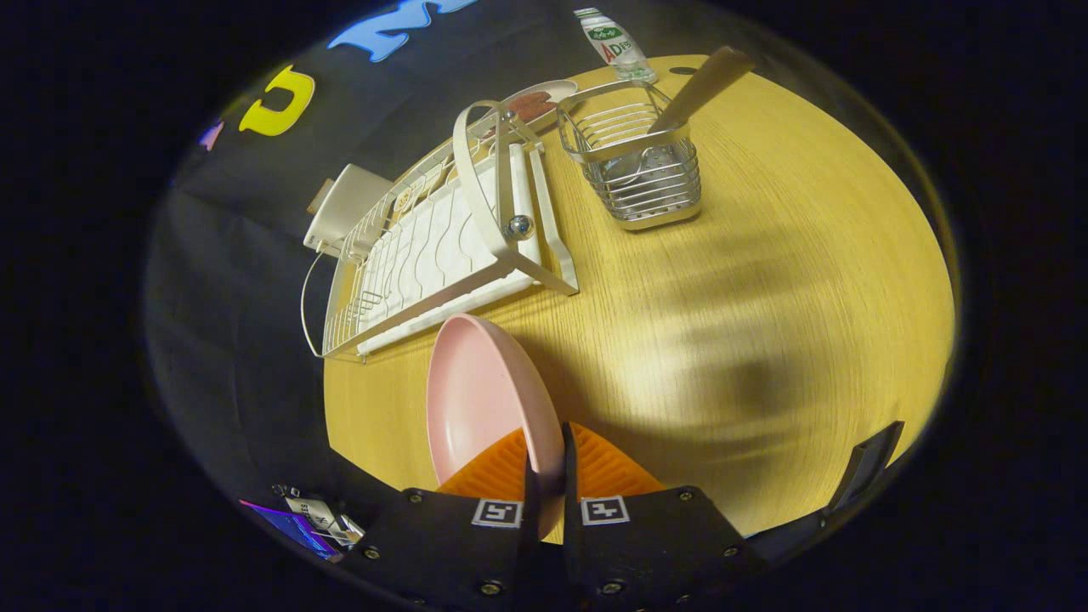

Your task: Take the plate from the dish rack, then take the spoon from the basket and place it into the plate.

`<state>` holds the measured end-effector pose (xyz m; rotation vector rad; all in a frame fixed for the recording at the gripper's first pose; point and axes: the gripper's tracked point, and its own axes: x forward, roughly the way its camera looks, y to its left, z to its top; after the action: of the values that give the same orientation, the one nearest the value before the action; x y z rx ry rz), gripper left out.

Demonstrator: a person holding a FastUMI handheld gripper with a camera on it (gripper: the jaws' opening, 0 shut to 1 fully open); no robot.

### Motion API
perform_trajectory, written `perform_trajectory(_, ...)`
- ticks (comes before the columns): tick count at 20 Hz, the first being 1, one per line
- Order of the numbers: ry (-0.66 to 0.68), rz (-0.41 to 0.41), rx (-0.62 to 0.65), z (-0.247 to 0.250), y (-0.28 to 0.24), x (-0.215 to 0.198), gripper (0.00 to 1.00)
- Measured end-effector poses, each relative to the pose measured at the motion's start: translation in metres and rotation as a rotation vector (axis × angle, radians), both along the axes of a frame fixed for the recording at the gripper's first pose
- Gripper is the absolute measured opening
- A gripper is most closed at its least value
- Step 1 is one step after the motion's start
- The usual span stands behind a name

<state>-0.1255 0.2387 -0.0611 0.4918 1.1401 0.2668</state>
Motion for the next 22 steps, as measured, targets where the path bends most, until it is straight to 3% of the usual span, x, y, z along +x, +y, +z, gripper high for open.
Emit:
perform_trajectory(8,-0.067,-0.076,0.046,0.004,-0.024,0.002,0.18)
perform_trajectory(16,-0.514,-0.099,-0.214,0.076,-0.097,0.020,0.19)
perform_trajectory(22,-0.776,-0.144,-0.313,0.113,-0.131,0.032,0.19)
